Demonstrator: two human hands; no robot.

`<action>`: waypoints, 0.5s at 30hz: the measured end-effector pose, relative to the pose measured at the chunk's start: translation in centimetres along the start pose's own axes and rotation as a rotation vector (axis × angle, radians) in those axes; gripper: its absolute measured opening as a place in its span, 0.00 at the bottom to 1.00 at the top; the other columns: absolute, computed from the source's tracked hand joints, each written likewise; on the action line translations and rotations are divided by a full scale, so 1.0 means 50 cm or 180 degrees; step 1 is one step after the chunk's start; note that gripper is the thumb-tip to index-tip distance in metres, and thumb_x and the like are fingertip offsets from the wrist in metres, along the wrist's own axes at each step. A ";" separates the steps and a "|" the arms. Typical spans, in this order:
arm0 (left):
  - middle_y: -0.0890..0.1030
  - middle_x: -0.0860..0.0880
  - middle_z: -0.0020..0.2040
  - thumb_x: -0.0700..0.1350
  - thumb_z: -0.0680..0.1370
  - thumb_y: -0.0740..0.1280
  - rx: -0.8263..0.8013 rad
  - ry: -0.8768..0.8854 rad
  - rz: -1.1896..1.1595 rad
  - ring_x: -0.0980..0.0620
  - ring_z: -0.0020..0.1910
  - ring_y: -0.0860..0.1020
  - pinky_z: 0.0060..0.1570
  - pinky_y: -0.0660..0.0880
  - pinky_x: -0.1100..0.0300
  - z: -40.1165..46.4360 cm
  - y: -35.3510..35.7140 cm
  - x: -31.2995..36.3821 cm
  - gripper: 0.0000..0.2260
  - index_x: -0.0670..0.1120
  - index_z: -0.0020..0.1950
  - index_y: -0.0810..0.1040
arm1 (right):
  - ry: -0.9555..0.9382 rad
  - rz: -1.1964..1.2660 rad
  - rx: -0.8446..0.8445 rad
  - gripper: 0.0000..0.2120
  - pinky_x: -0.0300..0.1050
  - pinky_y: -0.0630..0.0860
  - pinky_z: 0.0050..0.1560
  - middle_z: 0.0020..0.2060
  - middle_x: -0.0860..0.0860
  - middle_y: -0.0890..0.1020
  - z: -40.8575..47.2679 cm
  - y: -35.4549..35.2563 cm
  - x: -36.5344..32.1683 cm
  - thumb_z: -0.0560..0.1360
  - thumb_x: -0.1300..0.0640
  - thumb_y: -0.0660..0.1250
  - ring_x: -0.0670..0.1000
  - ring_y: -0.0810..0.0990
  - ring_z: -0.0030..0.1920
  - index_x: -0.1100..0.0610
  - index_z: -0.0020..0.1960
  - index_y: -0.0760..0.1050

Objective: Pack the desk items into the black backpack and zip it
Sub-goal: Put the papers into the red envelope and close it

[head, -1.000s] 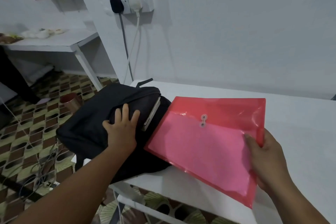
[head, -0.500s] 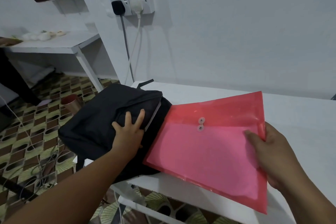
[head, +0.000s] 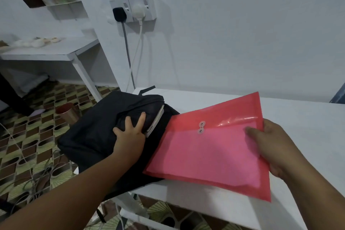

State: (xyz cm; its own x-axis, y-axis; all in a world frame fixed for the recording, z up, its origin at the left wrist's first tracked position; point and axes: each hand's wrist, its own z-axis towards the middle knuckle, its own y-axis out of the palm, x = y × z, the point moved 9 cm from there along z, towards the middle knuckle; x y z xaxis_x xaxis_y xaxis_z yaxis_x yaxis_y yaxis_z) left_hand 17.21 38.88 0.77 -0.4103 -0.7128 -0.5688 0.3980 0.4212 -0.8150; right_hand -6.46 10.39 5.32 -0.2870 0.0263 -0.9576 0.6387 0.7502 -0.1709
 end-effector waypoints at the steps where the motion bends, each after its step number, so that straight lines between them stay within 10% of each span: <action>1: 0.59 0.45 0.80 0.45 0.71 0.74 0.0012 -0.0010 -0.0046 0.31 0.67 0.67 0.44 0.74 0.38 0.001 0.001 -0.012 0.03 0.48 0.43 0.86 | 0.0013 -0.0003 -0.0058 0.11 0.61 0.80 0.51 0.45 0.59 0.85 0.006 0.012 -0.009 0.80 0.66 0.58 0.60 0.83 0.43 0.58 0.51 0.80; 8: 0.43 0.49 0.82 0.47 0.78 0.66 -0.0172 -0.0107 -0.0374 0.37 0.74 0.58 0.53 0.74 0.40 0.004 -0.029 -0.058 0.08 0.50 0.53 0.83 | 0.0274 -0.0071 -0.0201 0.15 0.52 0.72 0.40 0.38 0.60 0.76 0.065 0.129 -0.026 0.70 0.71 0.52 0.57 0.75 0.38 0.72 0.50 0.75; 15: 0.44 0.52 0.81 0.47 0.75 0.67 -0.0328 -0.0028 -0.0797 0.41 0.71 0.59 0.55 0.72 0.39 0.005 -0.071 -0.093 0.07 0.48 0.48 0.83 | 0.0385 0.0238 -0.0115 0.14 0.49 0.72 0.39 0.36 0.57 0.74 0.074 0.166 -0.020 0.72 0.72 0.52 0.55 0.73 0.36 0.61 0.41 0.74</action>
State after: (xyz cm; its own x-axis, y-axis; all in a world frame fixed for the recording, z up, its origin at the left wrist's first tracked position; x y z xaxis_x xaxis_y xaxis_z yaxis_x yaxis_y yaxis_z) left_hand 17.88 40.56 6.33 -0.4780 -0.8067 -0.3474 0.1991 0.2857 -0.9374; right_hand 1.77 14.13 3.98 -0.3248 0.1609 -0.9320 0.6360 0.7665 -0.0894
